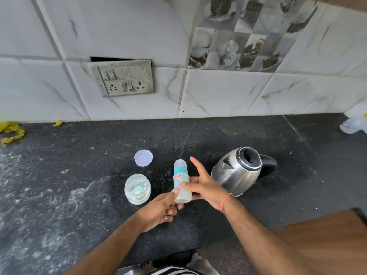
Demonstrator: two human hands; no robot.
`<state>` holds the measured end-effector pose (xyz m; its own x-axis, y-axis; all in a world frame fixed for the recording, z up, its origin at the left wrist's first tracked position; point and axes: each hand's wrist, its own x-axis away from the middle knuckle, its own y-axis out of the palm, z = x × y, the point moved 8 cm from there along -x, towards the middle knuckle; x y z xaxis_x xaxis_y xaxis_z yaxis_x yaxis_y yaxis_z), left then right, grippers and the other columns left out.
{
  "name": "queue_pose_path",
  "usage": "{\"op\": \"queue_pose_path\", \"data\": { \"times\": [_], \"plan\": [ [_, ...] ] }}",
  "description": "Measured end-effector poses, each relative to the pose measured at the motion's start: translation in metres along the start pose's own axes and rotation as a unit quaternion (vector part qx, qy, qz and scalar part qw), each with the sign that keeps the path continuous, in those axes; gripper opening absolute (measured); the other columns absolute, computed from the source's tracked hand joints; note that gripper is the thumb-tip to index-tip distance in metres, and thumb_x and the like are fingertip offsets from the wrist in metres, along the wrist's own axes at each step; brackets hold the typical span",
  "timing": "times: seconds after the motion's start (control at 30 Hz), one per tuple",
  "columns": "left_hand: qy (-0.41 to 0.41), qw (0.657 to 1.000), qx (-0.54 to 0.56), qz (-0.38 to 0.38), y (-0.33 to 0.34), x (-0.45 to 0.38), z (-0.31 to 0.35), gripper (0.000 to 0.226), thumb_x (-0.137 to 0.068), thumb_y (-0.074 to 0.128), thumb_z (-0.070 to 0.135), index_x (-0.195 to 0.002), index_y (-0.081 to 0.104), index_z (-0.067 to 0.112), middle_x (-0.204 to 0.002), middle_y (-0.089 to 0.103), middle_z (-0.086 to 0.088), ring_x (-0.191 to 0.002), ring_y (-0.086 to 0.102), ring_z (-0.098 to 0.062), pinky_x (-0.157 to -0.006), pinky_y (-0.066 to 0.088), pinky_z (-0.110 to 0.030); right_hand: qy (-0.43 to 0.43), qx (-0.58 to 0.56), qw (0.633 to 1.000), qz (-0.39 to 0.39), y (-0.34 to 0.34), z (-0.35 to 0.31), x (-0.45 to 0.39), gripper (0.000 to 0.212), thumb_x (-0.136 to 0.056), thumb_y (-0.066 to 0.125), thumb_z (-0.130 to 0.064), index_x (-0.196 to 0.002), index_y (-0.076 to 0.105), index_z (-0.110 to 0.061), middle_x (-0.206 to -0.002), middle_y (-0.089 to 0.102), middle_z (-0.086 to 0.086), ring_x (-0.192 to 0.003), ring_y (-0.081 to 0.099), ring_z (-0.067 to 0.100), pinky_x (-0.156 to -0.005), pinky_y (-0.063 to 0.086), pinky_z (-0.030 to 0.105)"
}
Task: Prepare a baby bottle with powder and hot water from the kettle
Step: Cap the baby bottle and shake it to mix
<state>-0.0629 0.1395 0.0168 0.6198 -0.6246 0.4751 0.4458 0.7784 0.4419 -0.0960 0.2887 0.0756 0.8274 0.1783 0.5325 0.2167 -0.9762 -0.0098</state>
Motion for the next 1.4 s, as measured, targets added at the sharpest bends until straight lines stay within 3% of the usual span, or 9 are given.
{"op": "queue_pose_path", "data": {
  "times": [0.2,0.37,0.5,0.63,0.8,1.0,1.2,1.3,1.4],
  "plan": [
    [0.001,0.994,-0.109,-0.007,-0.004,0.004,-0.002,0.062,-0.109,0.054,0.061,-0.124,0.063,0.002,-0.091,0.061,0.003,-0.065,0.039,-0.004,-0.055,0.033,-0.018,0.031,0.083,0.995,-0.056,0.002,0.002,0.001,0.116,-0.09,0.088,-0.023,-0.163,0.009,-0.067,-0.114,0.08,0.01,-0.102,0.076,0.023,-0.089,0.059,0.046],
    [0.029,0.993,-0.11,0.026,-0.012,0.002,-0.007,0.055,-0.098,0.068,0.06,-0.107,0.07,0.006,-0.081,0.058,0.005,-0.061,0.035,-0.005,-0.054,0.029,-0.022,-0.021,0.04,0.998,0.038,-0.007,-0.006,-0.006,0.094,-0.094,0.076,-0.012,-0.158,0.033,-0.066,-0.112,0.076,0.011,-0.089,0.079,0.023,-0.067,0.062,0.041],
    [0.06,0.982,-0.172,0.053,-0.018,0.001,-0.003,0.068,-0.091,0.069,0.073,-0.125,0.073,0.015,-0.089,0.061,0.0,-0.066,0.045,-0.006,-0.057,0.036,-0.022,-0.001,-0.019,0.998,0.056,-0.005,0.003,-0.01,0.071,-0.103,0.069,-0.025,-0.154,0.037,-0.063,-0.129,0.072,0.011,-0.091,0.081,0.034,-0.065,0.065,0.045],
    [0.06,0.937,-0.332,0.086,-0.036,0.005,-0.011,0.087,-0.079,0.071,0.09,-0.15,0.059,0.04,-0.12,0.073,0.016,-0.105,0.066,0.0,-0.097,0.055,-0.025,0.008,-0.031,0.998,0.057,-0.008,0.003,-0.014,0.075,-0.1,0.073,-0.018,-0.151,0.04,-0.062,-0.127,0.074,0.017,-0.1,0.081,0.042,-0.079,0.067,0.061],
    [0.086,0.833,-0.528,0.144,-0.04,0.007,-0.012,0.084,-0.087,0.071,0.072,-0.16,0.046,0.04,-0.152,0.042,0.033,-0.141,0.042,0.009,-0.123,0.038,-0.025,0.008,-0.011,1.0,0.027,0.002,0.001,-0.016,0.092,-0.092,0.081,-0.009,-0.15,0.039,-0.067,-0.127,0.074,0.017,-0.108,0.08,0.034,-0.075,0.067,0.054],
    [0.011,0.792,-0.606,0.073,-0.027,-0.009,-0.026,0.102,-0.086,0.079,0.053,-0.172,0.027,0.04,-0.181,0.002,0.023,-0.168,0.0,-0.005,-0.132,0.029,-0.034,-0.004,-0.1,0.99,0.103,-0.008,-0.01,-0.022,0.083,-0.094,0.078,-0.009,-0.148,0.043,-0.061,-0.133,0.068,0.015,-0.109,0.078,0.038,-0.073,0.068,0.056],
    [-0.033,0.745,-0.663,0.064,-0.019,-0.017,-0.027,0.104,-0.091,0.084,0.04,-0.174,0.021,0.036,-0.183,-0.009,0.015,-0.17,-0.007,-0.015,-0.136,0.021,-0.05,0.006,-0.162,0.975,0.149,-0.018,-0.01,-0.019,0.068,-0.098,0.076,-0.016,-0.143,0.044,-0.055,-0.137,0.064,0.013,-0.113,0.076,0.039,-0.079,0.067,0.064],
    [-0.036,0.744,-0.664,0.069,-0.02,-0.017,-0.028,0.11,-0.092,0.085,0.04,-0.175,0.013,0.038,-0.184,-0.004,0.013,-0.17,-0.007,-0.016,-0.136,0.019,-0.053,0.031,-0.046,0.998,0.038,0.005,-0.008,-0.017,0.078,-0.091,0.079,-0.012,-0.142,0.047,-0.061,-0.129,0.067,0.018,-0.107,0.079,0.036,-0.07,0.069,0.053],
    [-0.036,0.743,-0.665,0.07,-0.022,-0.017,-0.026,0.106,-0.091,0.085,0.041,-0.174,0.019,0.039,-0.183,-0.007,0.018,-0.17,-0.007,-0.012,-0.136,0.02,-0.051,-0.005,-0.109,0.988,0.106,-0.008,-0.016,-0.017,0.074,-0.096,0.076,-0.012,-0.147,0.045,-0.055,-0.132,0.066,0.015,-0.11,0.077,0.038,-0.073,0.069,0.057]
  ]
}}
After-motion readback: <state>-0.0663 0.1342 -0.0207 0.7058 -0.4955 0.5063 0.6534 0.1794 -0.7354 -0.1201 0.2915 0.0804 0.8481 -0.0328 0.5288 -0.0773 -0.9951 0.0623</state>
